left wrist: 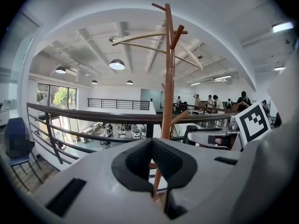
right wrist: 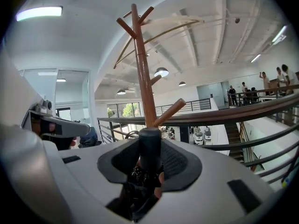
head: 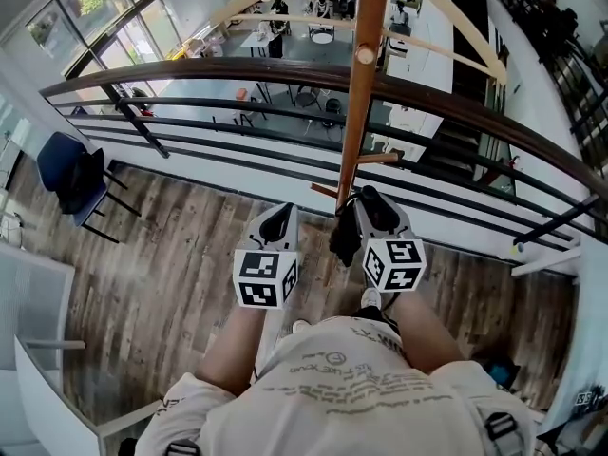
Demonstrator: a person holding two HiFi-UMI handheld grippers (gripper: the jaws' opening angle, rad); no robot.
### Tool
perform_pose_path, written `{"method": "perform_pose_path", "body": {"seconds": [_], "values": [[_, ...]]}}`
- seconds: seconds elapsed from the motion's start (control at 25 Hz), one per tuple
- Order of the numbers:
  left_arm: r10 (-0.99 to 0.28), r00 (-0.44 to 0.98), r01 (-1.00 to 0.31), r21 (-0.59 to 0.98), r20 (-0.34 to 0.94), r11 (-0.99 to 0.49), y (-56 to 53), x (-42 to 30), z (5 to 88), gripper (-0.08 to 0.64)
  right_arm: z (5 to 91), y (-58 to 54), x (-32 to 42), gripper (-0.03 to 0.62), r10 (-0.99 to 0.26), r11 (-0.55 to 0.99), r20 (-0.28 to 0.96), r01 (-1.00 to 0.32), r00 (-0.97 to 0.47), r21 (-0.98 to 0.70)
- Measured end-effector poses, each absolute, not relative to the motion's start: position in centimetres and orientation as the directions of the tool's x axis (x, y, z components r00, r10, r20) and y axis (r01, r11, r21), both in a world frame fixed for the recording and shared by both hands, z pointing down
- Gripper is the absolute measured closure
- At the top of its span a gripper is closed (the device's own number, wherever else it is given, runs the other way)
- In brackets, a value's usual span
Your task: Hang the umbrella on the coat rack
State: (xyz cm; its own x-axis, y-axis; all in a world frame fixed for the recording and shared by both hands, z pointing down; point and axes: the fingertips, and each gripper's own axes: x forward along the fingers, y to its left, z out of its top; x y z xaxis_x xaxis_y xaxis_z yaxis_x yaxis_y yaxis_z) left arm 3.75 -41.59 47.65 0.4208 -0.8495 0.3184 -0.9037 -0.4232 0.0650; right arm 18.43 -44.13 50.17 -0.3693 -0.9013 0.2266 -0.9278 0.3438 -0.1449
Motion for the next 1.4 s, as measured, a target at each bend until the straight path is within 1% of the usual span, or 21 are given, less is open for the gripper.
{"method": "perform_pose_path", "body": {"seconds": [0.32, 1.04, 1.4], "values": [[-0.839, 0.432, -0.897, 0.057, 0.331, -0.439, -42.3, 3.9, 47.8, 0.555, 51.0, -45.2, 18.1, 0.456, -0.899, 0.331, 0.254, -0.934, -0.356, -0.137], [-0.853, 0.403, -0.911, 0.054, 0.332, -0.409, -43.4, 2.5, 48.0, 0.555, 53.6, -47.2, 17.7, 0.456, -0.901, 0.273, 0.332, -0.96, -0.28, -0.068], [-0.85, 0.4, -0.911, 0.048, 0.342, -0.41, -43.3, 2.0, 48.5, 0.555, 56.2, -47.4, 18.4, 0.456, -0.889, 0.233, 0.385, -0.969, -0.248, -0.087]]}}
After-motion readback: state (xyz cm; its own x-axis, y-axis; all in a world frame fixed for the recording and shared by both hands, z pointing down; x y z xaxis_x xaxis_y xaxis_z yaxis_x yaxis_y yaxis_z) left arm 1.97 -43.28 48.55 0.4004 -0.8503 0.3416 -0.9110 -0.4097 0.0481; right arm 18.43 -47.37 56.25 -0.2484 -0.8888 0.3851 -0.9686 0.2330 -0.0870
